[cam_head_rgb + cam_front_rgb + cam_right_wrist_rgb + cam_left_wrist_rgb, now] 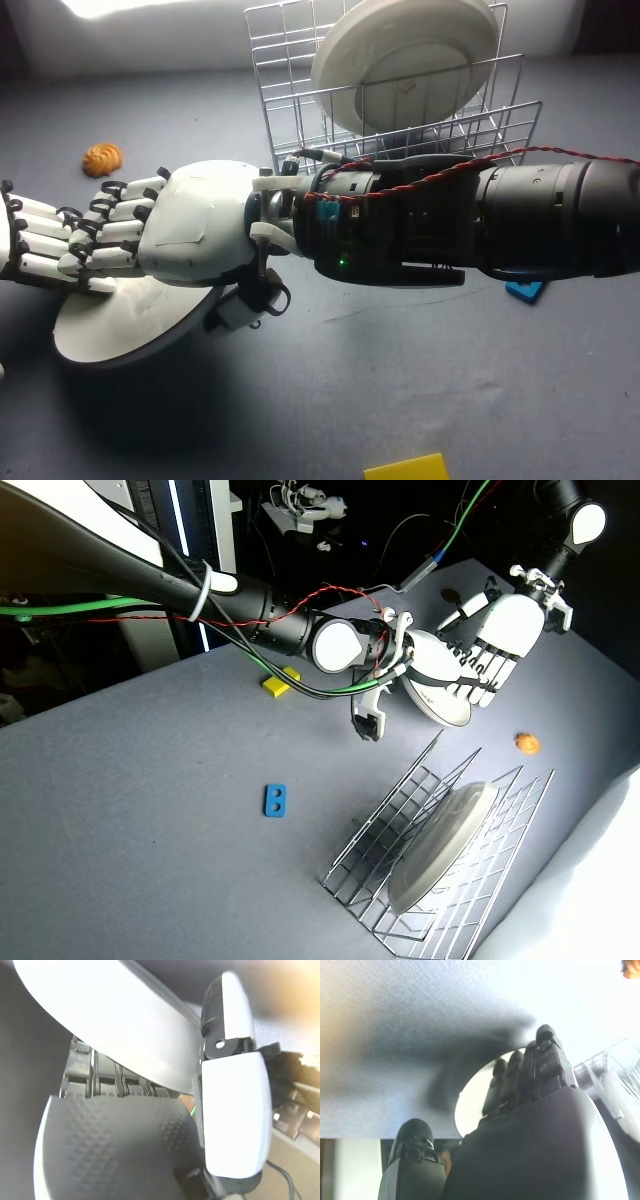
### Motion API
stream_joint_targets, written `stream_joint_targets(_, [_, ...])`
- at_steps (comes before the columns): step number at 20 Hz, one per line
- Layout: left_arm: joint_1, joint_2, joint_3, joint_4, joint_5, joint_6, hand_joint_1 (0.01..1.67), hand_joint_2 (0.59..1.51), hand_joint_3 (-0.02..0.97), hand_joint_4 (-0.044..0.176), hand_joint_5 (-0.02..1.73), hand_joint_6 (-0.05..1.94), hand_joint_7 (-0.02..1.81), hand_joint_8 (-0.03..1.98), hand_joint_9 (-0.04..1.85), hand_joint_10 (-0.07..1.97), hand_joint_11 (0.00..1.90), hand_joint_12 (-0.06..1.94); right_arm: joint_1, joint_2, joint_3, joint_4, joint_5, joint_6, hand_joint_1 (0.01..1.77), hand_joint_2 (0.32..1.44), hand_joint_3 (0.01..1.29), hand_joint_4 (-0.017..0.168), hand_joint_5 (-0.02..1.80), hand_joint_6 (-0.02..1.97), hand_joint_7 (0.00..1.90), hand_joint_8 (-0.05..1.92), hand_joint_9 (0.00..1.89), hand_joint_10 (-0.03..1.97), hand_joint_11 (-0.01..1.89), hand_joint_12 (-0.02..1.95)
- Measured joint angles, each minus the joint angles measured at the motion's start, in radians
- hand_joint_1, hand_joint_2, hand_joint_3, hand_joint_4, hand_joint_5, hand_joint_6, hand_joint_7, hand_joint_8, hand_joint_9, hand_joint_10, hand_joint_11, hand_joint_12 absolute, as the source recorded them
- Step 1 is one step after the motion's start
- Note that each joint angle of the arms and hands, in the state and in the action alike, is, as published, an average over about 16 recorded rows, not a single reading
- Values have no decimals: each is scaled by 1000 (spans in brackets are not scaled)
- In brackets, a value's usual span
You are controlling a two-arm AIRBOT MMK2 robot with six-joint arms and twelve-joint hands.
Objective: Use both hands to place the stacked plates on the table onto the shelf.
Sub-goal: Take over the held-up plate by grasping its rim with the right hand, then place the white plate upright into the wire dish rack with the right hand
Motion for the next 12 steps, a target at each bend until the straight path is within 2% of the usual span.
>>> stream_joint_targets(5, [-1,-1,0,1,-1,-1,16,1133,11,-4,43,-1,12,-8,-6,-30,25,96,-2,-18,17,19,25,-15,1118,1029,14,-1,355,160,399,87,408,129,246,634])
stream_joint_targets(12, [-39,-3,1,24,-13,-14,17,1139,10,-5,46,8,25,-5,11,-17,17,118,-6,-17,18,41,63,-29,1154,1028,13,-8,681,438,778,386,812,588,603,1167])
